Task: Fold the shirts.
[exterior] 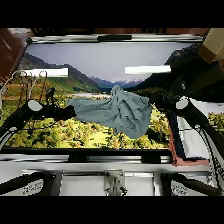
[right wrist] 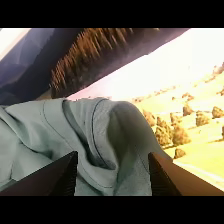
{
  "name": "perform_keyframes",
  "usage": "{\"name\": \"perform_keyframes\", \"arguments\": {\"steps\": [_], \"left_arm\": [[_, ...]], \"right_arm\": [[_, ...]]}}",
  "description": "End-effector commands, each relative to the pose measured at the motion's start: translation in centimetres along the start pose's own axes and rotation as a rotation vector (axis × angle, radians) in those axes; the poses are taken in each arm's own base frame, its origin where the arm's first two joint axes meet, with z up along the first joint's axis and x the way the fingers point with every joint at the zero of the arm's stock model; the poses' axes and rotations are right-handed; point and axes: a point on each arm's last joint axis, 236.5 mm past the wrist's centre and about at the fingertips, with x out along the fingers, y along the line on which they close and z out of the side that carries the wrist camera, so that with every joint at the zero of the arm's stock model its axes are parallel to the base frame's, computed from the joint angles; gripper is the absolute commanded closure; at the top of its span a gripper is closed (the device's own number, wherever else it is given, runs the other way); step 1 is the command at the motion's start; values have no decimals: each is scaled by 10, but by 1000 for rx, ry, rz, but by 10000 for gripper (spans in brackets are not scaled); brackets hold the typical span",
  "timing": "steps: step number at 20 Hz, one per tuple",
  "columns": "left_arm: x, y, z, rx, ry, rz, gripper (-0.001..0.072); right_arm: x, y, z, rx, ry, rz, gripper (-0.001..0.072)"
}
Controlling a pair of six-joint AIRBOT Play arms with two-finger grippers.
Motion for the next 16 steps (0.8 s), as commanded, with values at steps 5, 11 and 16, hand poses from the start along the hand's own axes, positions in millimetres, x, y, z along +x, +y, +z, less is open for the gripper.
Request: {"name": "perform_keyframes", "arguments": {"steps": [5,11,16], "left_arm": [[0,0,0,0,1,-1,671],[0,0,0,0,1,0,671],[-1,0,4,0,-15,1,671]], "right_arm": [[29,9,2,78,-74,17,157],[49,10,1,161,-128,16,162],[49,16,13,127,-160,23,646]]}}
